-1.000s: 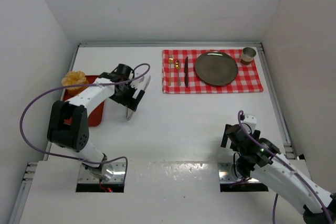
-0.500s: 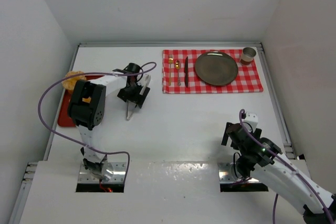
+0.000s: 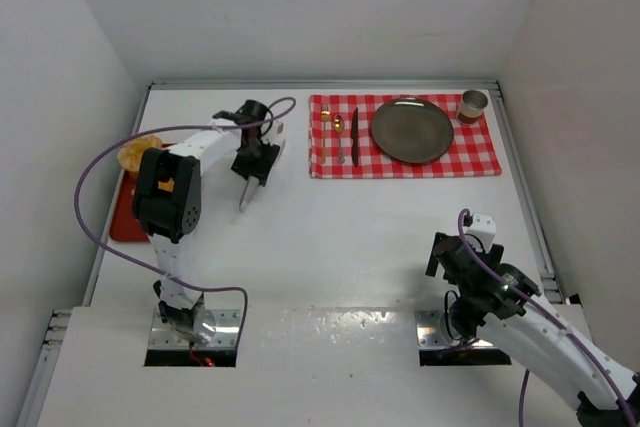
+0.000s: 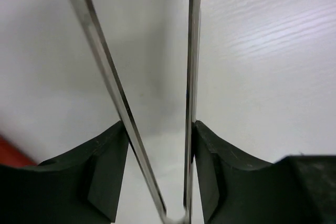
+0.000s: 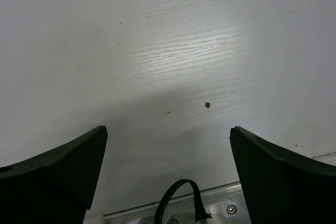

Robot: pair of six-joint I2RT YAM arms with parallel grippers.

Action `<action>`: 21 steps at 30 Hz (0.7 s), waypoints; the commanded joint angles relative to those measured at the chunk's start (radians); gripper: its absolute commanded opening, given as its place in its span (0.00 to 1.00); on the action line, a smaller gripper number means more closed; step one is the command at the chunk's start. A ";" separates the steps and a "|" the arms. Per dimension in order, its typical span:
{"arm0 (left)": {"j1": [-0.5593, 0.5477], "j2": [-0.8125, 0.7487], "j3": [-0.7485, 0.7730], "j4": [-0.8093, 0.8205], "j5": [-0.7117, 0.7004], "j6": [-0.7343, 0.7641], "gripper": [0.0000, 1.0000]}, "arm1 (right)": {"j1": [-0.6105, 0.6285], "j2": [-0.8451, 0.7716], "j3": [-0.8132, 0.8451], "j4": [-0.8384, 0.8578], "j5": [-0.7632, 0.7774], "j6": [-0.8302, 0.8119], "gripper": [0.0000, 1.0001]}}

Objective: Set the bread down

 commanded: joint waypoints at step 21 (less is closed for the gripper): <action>0.753 -0.622 0.098 -0.224 0.045 0.179 0.60 | -0.003 0.021 -0.008 0.080 0.001 -0.071 0.99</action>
